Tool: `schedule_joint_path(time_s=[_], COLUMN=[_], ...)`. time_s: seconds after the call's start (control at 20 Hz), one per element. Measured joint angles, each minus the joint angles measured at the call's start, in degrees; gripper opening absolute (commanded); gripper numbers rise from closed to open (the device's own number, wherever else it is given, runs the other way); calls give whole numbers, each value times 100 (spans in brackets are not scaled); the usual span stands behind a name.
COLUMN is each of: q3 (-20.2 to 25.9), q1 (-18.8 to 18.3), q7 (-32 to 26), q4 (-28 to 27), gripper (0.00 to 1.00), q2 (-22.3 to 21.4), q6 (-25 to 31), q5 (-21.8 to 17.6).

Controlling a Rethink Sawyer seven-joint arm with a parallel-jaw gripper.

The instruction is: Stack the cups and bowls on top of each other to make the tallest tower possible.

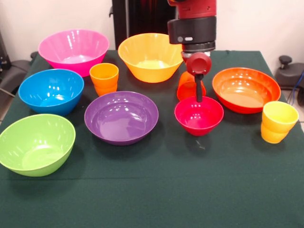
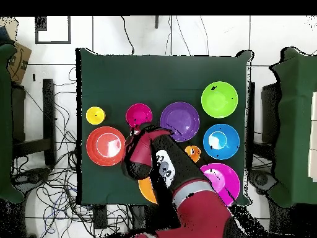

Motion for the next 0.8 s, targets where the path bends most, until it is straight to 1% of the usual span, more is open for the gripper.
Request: schedule_joint_path(time_s=[0.05,0.45,0.6,0.65,0.8], q3=[-110,-503,-714,-897,-1122], q1=[93,330,444,560,721], q7=[6,6,6,6,6], q4=[-51,-109,-143,-185,-256], gripper=[0,0,0,0,0], q2=[47,69,69,69,71], q6=[-91,-282,-327,-363,-423], q5=[0,0,1,4,4])
